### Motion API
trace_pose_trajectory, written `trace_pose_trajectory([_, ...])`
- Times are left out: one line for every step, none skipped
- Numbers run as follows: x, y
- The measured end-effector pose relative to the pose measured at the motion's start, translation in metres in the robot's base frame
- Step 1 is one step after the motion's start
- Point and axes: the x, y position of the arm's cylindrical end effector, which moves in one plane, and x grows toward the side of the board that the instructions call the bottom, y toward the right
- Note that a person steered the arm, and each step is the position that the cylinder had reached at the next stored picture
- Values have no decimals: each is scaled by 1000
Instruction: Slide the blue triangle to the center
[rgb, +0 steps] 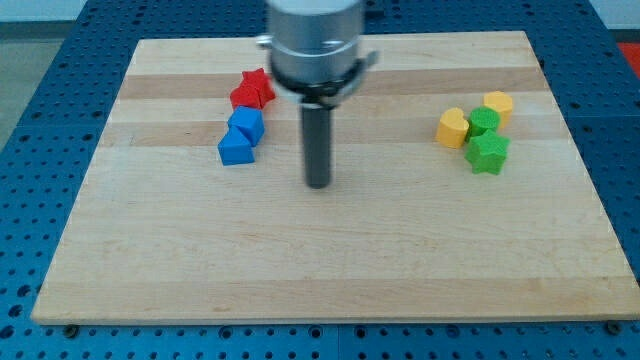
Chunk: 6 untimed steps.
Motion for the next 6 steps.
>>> trace_pose_trajectory([2, -66])
trace_pose_trajectory([-14, -124])
trace_pose_trajectory([-42, -155])
trace_pose_trajectory([-54, -145])
trace_pose_trajectory([-52, -113])
trace_pose_trajectory([-51, -72])
